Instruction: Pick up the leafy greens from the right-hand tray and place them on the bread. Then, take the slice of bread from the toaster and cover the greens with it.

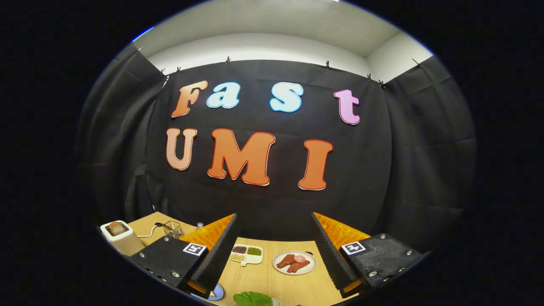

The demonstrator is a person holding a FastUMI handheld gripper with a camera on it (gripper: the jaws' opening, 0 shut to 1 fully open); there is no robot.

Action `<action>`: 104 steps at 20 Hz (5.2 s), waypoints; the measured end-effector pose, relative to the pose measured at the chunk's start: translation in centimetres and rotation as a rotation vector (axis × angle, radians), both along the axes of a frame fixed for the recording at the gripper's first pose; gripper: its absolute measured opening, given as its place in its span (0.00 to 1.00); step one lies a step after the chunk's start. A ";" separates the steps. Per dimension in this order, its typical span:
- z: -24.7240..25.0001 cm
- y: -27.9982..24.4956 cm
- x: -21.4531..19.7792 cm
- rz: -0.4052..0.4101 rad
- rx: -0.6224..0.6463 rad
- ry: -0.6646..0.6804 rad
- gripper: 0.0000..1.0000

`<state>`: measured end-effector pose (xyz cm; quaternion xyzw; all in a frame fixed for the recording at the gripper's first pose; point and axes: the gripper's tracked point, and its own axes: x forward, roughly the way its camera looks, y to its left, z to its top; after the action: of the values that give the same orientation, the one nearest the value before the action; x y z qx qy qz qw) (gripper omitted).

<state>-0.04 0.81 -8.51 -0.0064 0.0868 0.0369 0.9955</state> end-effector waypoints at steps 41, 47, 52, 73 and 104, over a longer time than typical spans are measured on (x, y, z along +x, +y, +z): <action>-36.7 5.4 -11.2 0.180 0.003 1.152 0.97; -39.7 6.1 -12.9 0.200 -0.014 1.262 0.92; -41.7 5.8 -13.2 0.181 -0.060 1.300 0.89; -43.4 5.8 -13.3 0.136 -0.081 1.316 0.15; -31.9 22.4 -13.1 0.451 0.098 1.191 0.02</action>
<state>-13.17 23.18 -40.40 0.0427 0.6202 0.2466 0.7434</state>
